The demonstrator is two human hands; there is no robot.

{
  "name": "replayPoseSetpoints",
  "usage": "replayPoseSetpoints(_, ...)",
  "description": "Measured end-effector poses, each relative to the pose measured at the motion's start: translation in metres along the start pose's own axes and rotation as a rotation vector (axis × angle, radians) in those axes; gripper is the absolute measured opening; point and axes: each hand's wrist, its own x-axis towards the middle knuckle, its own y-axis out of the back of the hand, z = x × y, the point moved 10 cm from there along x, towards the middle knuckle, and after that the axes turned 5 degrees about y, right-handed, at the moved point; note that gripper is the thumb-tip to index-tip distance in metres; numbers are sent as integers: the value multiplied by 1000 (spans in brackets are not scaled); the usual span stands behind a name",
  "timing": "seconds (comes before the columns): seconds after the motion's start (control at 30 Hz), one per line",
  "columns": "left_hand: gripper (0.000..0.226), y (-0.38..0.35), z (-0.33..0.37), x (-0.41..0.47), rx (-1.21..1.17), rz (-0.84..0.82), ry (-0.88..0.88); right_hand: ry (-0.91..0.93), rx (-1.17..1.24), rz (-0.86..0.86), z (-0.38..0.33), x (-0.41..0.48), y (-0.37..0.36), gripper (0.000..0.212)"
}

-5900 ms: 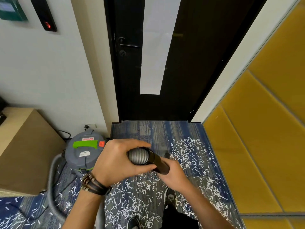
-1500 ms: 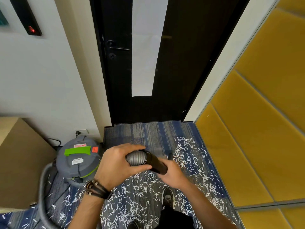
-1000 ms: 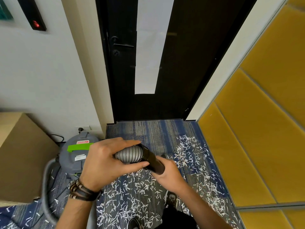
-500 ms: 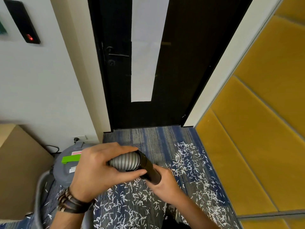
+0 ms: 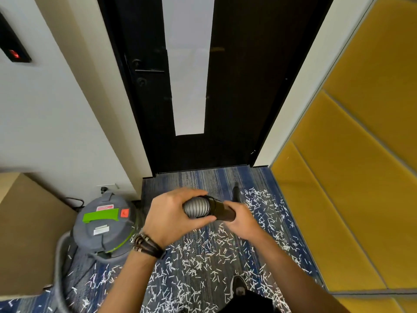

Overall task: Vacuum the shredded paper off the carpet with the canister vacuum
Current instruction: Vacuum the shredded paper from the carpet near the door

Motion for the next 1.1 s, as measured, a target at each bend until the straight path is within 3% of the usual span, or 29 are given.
replayPoseSetpoints(0.13,75,-37,7,16,-4,-50,81,-25,-18,-85,35,-5,14,21)
replayPoseSetpoints(0.27,61,-61,38,31,16,-111,51,-17,-18,-74,65,-19,35,17)
replayPoseSetpoints(0.43,54,-68,70,52,53,-41,22,26,-17,-30,73,-12,79,38)
replayPoseSetpoints(0.57,57,-85,85,64,88,-44,23,78,2,-49,82,-5,97,43)
replayPoseSetpoints(0.73,52,-102,101,70,59,-87,13,117,20,-96,96,-15,97,23)
replayPoseSetpoints(0.93,51,-105,119,79,47,-53,-13,118,51,-2,103,-21,122,26)
replayPoseSetpoints(1.1,50,-116,130,90,69,-60,-43,109,63,12,102,-14,144,53)
